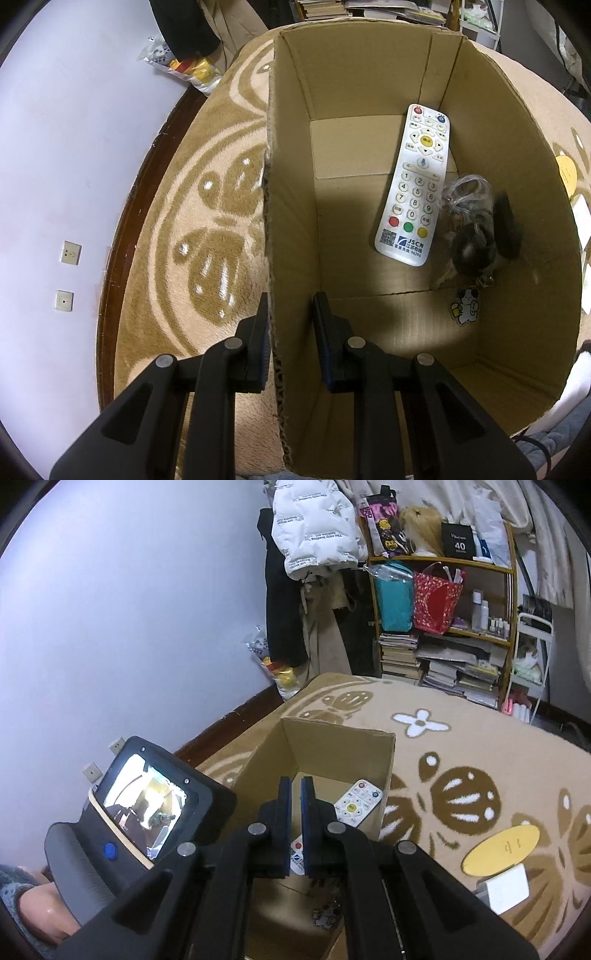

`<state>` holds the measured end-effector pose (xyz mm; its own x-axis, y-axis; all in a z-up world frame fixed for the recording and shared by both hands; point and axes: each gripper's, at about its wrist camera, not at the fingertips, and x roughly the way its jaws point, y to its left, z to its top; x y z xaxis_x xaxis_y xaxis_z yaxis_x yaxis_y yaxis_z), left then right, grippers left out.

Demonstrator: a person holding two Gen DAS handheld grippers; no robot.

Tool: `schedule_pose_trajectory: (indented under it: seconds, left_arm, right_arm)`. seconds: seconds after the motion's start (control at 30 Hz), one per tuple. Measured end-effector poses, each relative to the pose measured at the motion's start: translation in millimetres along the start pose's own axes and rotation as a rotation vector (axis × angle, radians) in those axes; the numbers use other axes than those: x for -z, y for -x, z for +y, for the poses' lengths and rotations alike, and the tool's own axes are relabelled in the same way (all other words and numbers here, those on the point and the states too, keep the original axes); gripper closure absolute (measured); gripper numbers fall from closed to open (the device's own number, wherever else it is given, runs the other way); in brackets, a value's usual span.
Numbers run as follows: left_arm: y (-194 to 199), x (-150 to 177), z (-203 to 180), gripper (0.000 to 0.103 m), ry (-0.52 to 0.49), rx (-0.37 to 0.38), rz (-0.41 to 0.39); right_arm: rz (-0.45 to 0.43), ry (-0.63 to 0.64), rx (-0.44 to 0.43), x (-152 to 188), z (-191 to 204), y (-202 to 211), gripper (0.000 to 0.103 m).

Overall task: Organize rigid objects
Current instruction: 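Lower the keys into the box and open the right tool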

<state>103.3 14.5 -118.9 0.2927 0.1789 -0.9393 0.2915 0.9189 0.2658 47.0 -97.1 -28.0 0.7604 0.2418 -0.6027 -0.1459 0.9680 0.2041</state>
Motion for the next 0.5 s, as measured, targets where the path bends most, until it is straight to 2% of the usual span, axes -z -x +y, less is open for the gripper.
schedule_pose_trajectory:
  seconds: [0.23,0.33,0.4,0.43,0.5]
  left_arm:
    - [-1.1,0.4,-0.2,0.082,-0.001,-0.003,0.0]
    - [-0.8,0.1,0.0,0.082,-0.001,-0.002,0.001]
    - [-0.8,0.1,0.1,0.082,-0.002,-0.003,0.0]
    - [-0.8,0.1,0.1,0.082,-0.003,-0.003,0.001]
    - [-0.7,0.2,0.6,0.082,-0.004,-0.004,0.001]
  right_arm:
    - [0.02,-0.02,0.069,-0.8,-5.5,-1.5,0.094]
    - [0.02,-0.047,0.094,-2.7,-14.5,-0.9,0.071]
    - [0.013,-0.077,0.116,-3.6,-23.6,0.4,0.049]
    - [0.01,-0.087,0.133,-4.3,-27.6,1.2,0.046]
    - [0.012,-0.096,0.162,-5.5,-34.1,1.5,0.025]
